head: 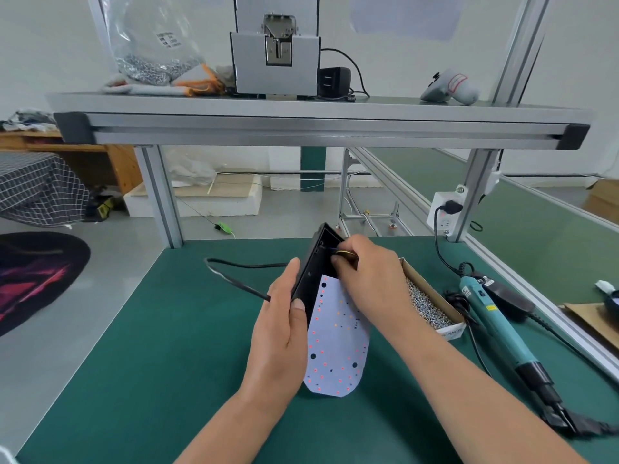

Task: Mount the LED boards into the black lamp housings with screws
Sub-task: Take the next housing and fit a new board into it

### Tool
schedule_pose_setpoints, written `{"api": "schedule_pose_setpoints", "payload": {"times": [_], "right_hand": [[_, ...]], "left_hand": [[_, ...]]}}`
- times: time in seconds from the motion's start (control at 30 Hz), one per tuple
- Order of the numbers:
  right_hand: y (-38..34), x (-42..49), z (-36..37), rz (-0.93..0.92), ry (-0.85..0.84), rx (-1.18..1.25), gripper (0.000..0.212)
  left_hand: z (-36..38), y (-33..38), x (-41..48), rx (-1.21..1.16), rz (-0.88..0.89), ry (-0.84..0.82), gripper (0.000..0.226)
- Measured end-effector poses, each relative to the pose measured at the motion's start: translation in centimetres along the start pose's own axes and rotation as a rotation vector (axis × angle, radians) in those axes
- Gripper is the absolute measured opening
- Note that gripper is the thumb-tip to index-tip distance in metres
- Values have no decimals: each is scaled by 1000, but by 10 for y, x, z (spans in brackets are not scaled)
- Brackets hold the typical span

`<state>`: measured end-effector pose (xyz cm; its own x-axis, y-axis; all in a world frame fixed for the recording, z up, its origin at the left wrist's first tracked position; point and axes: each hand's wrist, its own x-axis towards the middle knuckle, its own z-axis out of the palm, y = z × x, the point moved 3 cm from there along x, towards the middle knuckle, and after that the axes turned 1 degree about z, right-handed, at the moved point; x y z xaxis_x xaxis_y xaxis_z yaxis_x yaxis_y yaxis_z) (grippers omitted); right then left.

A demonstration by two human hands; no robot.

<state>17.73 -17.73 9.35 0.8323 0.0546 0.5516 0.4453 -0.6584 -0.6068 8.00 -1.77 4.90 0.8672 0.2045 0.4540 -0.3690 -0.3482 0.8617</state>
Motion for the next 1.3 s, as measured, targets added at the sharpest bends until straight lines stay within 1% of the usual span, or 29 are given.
{"api": "schedule_pose_setpoints", "payload": {"times": [0.1, 0.2, 0.37, 0.53, 0.6, 0.67, 0.73, 0.83, 0.9, 0.93, 1.03, 1.07, 1.17, 1.2, 1.27, 1.3], "right_hand": [[-1, 0, 0, 26, 17, -28, 7], [3, 3, 0, 98, 1, 35, 7], [0, 1, 5, 138, -153, 144, 11], [6, 0, 7, 140, -262, 138, 28], [9, -2, 7, 139, -240, 145, 26], [12, -4, 8, 144, -172, 181, 19], [13, -7, 9, 134, -111, 191, 17], [11, -9, 9, 113, -59, 195, 13], [8, -8, 9, 92, -80, 175, 14], [7, -6, 8, 79, -109, 159, 18], [2, -2, 7, 63, -225, 115, 47], [1, -1, 6, 71, -260, 84, 51], [2, -4, 9, 66, -356, -16, 46], [3, -7, 10, 68, -362, -25, 44], [7, -12, 11, 91, -302, -33, 38], [9, -15, 10, 106, -257, -19, 40]], "left_hand": [[3, 6, -2, -17, 44, -8, 77], [9, 10, -7, -55, 75, -24, 79], [11, 3, -6, -70, 49, -14, 84], [11, -1, -5, -116, -44, -27, 80], [12, -3, -5, -139, -73, -2, 80], [14, -6, -5, -170, -125, 12, 75], [15, -10, -6, -191, -162, 8, 70], [13, -10, -6, -204, -164, 26, 67], [12, -10, -6, -217, -161, 35, 64], [12, -10, -6, -226, -161, 37, 62], [13, -9, -6, -243, -144, 44, 59], [14, -8, -7, -245, -134, 46, 59], [14, -3, -8, -241, -98, 35, 61], [15, -2, -8, -240, -95, 26, 62], [16, -3, -8, -248, -115, 8, 62], [15, -5, -8, -258, -145, 3, 62]]}}
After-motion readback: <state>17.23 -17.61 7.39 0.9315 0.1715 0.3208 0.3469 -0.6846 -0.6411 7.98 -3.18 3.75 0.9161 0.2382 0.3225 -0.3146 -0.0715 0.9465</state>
